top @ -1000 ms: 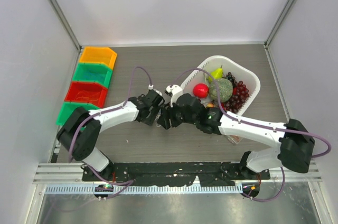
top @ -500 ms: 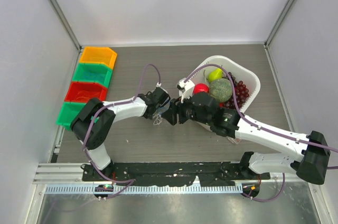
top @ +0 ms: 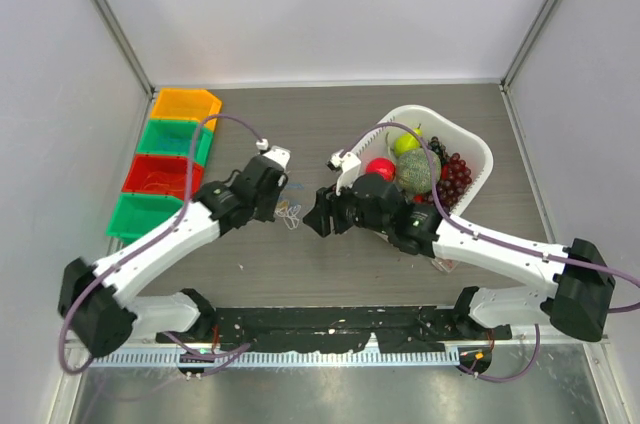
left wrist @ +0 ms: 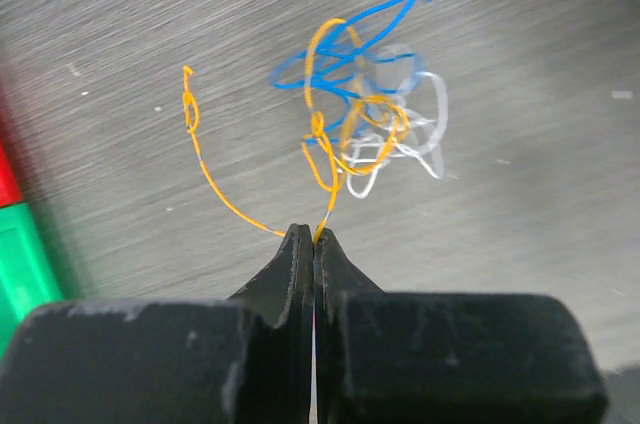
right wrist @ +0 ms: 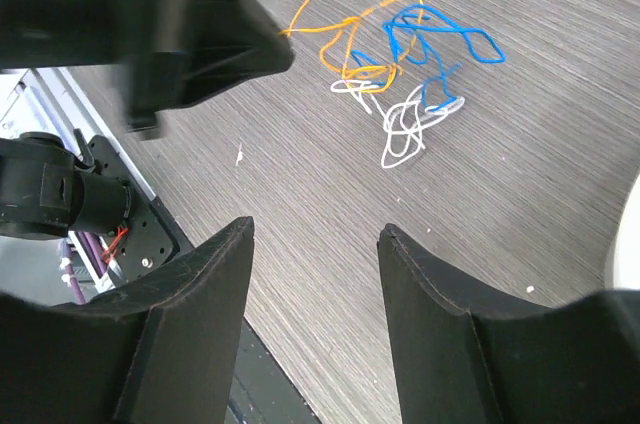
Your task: Untangle the cables
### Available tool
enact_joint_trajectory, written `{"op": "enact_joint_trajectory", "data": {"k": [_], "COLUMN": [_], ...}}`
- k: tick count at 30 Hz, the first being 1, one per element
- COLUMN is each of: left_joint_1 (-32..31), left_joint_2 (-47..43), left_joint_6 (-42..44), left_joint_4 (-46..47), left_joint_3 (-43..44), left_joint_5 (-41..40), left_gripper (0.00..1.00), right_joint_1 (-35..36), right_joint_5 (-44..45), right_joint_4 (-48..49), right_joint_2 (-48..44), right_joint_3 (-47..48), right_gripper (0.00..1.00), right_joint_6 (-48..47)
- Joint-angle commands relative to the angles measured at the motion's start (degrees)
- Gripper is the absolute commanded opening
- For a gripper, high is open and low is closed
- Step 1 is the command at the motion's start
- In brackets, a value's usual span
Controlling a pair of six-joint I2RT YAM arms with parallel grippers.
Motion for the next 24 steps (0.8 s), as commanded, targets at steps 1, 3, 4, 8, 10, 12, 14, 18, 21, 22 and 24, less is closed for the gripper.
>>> {"op": "enact_joint_trajectory", "data": {"k": [1, 3, 4, 8, 10, 12, 14, 18, 21, 22, 24], "left_joint_1": [0.4, 0.5, 0.5, 0.6, 0.5, 0.5, 0.6, 0.5, 0.6, 0.5, 0.5], "left_joint_2": [-10.0, -13.3, -14.7, -19.9, -21.2, -22.3, -23.4, -24.3, -25.5, -26.2, -27.3], "left_joint_6": [-4.8, -5.8, -6.4, -8.0, -8.2, -8.2, -8.6, -9.3, -10.1, -10.4, -11.1], "left_joint_4": [-4.1, -4.5, -4.9, -4.9, -5.2, -5.3, -5.2, -4.8, -3.6, -2.8, -1.8], "left_joint_3": [-1.1, -0.9, -0.7, 0.7, 1.9, 3.0, 3.7, 5.0, 6.5, 6.8, 8.2], "left_joint_5": [11.8, 14.6, 15.1, 17.4, 18.2, 19.0, 19.5, 23.6, 25.5, 26.3, 27.9], "left_gripper": [0.00, 0.00, 0.00, 0.00, 0.00, 0.00, 0.00, 0.00, 0.00, 0.00, 0.00], "right_joint_1": [-2.2, -4.7, -5.4, -5.4, -5.4, -5.4, -5.2, -4.2, -4.2, -4.2, -4.2], "right_joint_5": [-4.0, -8.3, -10.1, -12.9, -12.9, -13.0, -14.6, -9.7, -8.5, -8.1, -6.7], "right_joint_4": [8.8, 14.4, 15.7, 19.5, 21.1, 22.2, 24.4, 24.3, 24.6, 25.7, 26.3], "right_joint_2": [1.7, 2.2, 2.6, 6.7, 8.2, 9.6, 11.0, 15.3, 20.7, 22.1, 25.9], "right_joint_3": [0.8, -0.9, -1.3, -0.1, 0.2, 0.9, 1.3, 3.4, 5.7, 5.9, 7.1], "right_gripper": [0.58, 0.61, 0.63, 0.68, 0.69, 0.69, 0.70, 0.70, 0.70, 0.69, 0.65], "right_joint_6": [2.1, 5.5, 6.5, 5.8, 6.0, 6.4, 7.1, 9.6, 11.1, 12.1, 13.1]}}
